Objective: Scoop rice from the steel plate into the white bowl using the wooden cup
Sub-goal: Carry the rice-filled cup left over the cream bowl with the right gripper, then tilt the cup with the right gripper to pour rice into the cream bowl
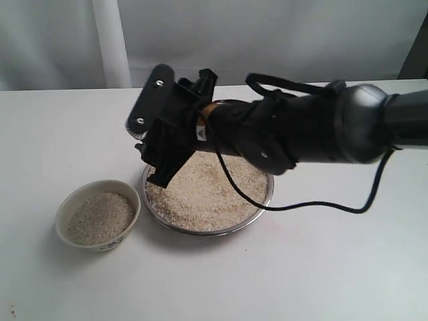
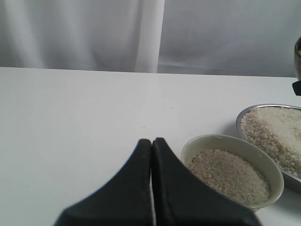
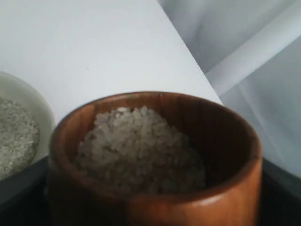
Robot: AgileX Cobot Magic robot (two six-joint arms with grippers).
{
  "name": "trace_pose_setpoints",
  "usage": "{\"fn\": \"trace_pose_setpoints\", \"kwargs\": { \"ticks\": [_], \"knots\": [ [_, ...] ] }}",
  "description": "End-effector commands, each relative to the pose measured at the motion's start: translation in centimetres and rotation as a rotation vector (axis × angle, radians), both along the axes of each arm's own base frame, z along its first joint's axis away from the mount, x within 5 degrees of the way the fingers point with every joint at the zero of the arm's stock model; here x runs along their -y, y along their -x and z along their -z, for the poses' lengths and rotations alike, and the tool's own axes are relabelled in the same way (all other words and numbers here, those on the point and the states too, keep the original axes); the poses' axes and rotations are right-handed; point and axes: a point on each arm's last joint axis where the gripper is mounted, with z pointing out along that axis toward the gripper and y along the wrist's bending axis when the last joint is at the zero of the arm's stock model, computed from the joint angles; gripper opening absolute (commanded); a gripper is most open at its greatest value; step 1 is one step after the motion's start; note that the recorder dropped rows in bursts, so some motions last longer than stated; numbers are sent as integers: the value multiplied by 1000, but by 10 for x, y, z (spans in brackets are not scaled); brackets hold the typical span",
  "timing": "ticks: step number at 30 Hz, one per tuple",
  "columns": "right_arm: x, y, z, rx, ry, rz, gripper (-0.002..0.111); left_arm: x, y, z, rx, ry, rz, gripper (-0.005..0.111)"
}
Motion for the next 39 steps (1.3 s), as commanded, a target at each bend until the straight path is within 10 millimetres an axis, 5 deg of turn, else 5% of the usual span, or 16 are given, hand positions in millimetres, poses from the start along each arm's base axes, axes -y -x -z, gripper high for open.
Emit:
{"fn": "trace_pose_setpoints", "kwargs": {
  "ticks": [1,7,15,39],
  "knots": [
    [-26,-1,-25,43,162,-56,0,0,0,-2,11,12,3,0],
    [-63,-2,-33,92,406,-85,0,0,0,-2,11,9,4,0],
    [-102,11,-6,201,608,-173,0,0,0,-2,11,12,3,0],
    [-126,28,39,568,1080,-287,0,0,0,-2,11,12,3,0]
  ]
}}
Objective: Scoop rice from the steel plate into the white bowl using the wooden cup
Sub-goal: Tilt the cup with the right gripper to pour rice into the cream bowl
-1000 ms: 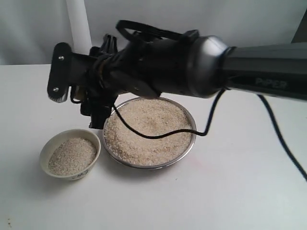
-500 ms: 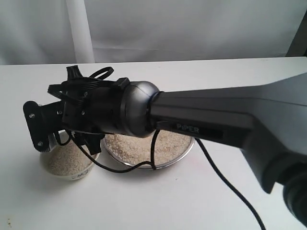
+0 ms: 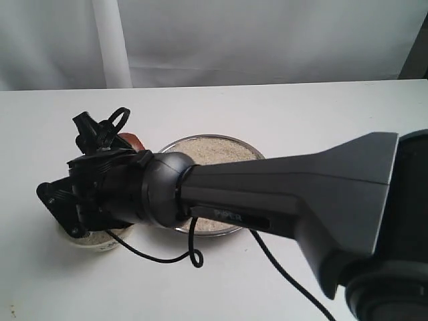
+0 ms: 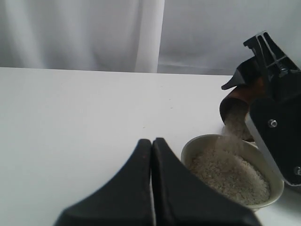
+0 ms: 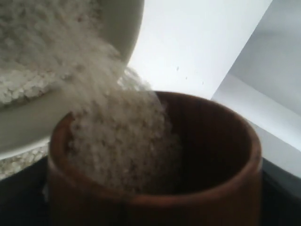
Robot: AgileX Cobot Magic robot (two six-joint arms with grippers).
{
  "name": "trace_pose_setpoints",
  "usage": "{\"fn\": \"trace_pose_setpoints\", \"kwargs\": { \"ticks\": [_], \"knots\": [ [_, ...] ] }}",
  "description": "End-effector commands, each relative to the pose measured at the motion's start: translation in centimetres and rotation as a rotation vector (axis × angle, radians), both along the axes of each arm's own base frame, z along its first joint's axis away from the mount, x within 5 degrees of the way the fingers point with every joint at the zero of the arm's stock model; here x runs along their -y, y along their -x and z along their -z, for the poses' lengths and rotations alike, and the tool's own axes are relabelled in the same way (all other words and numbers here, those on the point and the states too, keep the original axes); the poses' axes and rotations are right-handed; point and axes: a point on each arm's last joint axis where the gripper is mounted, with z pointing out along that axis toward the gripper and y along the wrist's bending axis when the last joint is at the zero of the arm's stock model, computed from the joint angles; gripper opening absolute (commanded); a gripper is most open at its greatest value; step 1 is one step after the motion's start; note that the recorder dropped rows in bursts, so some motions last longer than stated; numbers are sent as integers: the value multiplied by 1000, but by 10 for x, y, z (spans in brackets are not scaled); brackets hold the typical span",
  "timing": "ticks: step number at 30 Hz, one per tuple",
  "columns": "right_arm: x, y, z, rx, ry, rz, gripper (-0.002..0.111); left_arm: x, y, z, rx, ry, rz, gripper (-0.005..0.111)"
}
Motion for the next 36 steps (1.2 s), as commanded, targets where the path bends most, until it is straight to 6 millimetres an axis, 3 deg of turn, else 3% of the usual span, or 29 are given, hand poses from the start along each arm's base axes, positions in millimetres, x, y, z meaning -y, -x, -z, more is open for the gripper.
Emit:
{"fn": "trace_pose_setpoints", "kwargs": {
  "ticks": [1,36],
  "knots": [
    [-7,5,-6,95,60,-48,0,0,0,-2,11,12,3,0],
    [-19,22,-19,311,209,-150,0,0,0,-2,11,9,4,0]
  ]
}}
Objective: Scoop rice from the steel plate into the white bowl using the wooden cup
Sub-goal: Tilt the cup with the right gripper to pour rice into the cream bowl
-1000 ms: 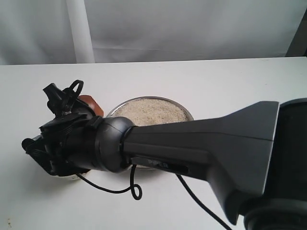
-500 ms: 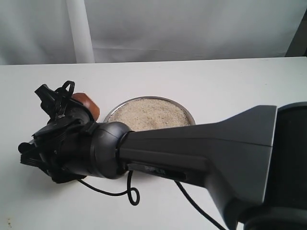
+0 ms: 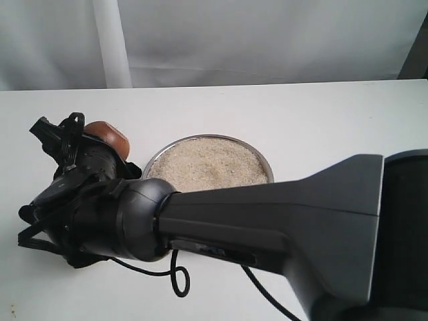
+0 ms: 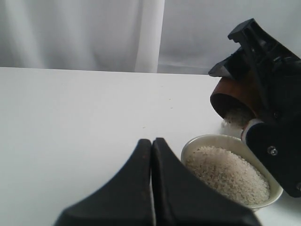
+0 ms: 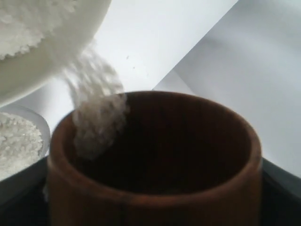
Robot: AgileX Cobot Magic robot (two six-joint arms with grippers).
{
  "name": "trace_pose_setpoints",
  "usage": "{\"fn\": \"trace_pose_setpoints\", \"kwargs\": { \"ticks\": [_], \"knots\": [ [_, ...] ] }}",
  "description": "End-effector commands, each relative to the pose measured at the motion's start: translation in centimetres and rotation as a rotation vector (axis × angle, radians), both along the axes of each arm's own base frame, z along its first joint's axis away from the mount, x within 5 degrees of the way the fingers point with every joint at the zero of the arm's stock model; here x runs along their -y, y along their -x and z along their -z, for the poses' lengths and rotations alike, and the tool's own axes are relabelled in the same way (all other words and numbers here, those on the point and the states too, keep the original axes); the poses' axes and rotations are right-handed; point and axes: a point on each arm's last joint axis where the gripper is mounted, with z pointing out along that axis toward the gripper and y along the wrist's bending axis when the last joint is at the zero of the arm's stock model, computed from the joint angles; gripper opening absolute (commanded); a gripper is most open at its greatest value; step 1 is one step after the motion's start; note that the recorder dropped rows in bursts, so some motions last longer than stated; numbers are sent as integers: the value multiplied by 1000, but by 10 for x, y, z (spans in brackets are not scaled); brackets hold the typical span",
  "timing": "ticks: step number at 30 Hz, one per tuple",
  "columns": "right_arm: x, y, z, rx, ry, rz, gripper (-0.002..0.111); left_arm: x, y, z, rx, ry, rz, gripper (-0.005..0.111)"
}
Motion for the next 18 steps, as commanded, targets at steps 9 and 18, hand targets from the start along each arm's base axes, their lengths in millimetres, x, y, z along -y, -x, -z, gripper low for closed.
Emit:
{"fn": "trace_pose_setpoints", "kwargs": {
  "ticks": [9,18],
  "knots": [
    [-2,4,-13,129,63,-9,0,0,0,-2,11,9,4,0],
    [3,3,-12,84,-50,107,0,0,0,-2,11,12,3,0]
  ]
}}
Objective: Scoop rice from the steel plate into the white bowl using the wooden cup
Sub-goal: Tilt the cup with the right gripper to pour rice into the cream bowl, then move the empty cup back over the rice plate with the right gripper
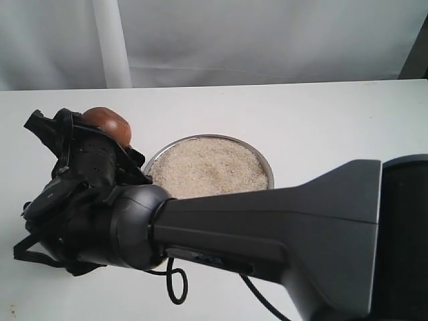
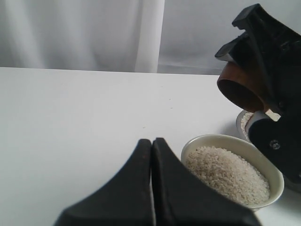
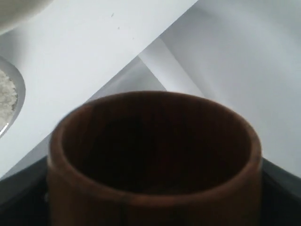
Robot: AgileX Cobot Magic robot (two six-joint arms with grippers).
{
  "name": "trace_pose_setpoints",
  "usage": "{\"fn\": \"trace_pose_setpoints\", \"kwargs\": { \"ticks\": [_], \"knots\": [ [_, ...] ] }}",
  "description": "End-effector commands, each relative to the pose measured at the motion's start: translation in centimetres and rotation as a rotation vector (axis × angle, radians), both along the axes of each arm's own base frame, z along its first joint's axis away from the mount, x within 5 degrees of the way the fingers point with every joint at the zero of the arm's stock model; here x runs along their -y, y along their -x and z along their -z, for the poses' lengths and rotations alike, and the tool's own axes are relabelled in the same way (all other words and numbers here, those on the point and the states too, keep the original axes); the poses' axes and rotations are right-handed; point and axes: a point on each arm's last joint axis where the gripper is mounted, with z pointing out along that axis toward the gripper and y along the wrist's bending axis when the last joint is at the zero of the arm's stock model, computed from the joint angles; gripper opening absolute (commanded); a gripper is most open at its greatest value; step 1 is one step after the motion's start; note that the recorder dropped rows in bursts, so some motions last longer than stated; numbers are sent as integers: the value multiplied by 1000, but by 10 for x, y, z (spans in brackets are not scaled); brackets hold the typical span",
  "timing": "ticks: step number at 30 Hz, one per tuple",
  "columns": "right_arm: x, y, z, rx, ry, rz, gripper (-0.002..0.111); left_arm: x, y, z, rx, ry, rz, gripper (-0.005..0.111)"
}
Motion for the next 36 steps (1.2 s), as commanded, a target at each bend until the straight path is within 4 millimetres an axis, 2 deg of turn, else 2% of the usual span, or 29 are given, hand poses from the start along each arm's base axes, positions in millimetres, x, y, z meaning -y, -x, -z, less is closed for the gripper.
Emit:
{"fn": "trace_pose_setpoints", "kwargs": {
  "ticks": [1,2,4,8,10,13,17,21,25,30,36],
  "knots": [
    [3,2,-1,-90,-235,126,0,0,0,-2,11,12,3,0],
    [3,2,2,-160,-439,220,0,0,0,-2,11,12,3,0],
    [6,1,0,-224,-674,332,0,0,0,-2,11,9,4,0],
    [16,-6,-22,-297,-937,444,0,0,0,-2,11,9,4,0],
    [28,-13,-45,-306,-1032,484,0,0,0,-2,11,9,4,0],
    [59,-24,-72,-315,-1084,499,0,0,0,-2,11,11,4,0],
    [90,-34,-83,-349,-1052,495,0,0,0,-2,11,11,4,0],
    [123,-55,-97,-338,-1090,573,0,0,0,-2,11,11,4,0],
    [149,-75,-94,-337,-1011,632,0,0,0,-2,11,11,4,0],
    [160,-86,-75,-364,-777,639,0,0,0,-2,11,11,4,0],
    [156,-97,-46,-338,-595,595,0,0,0,-2,11,11,4,0]
  ]
}}
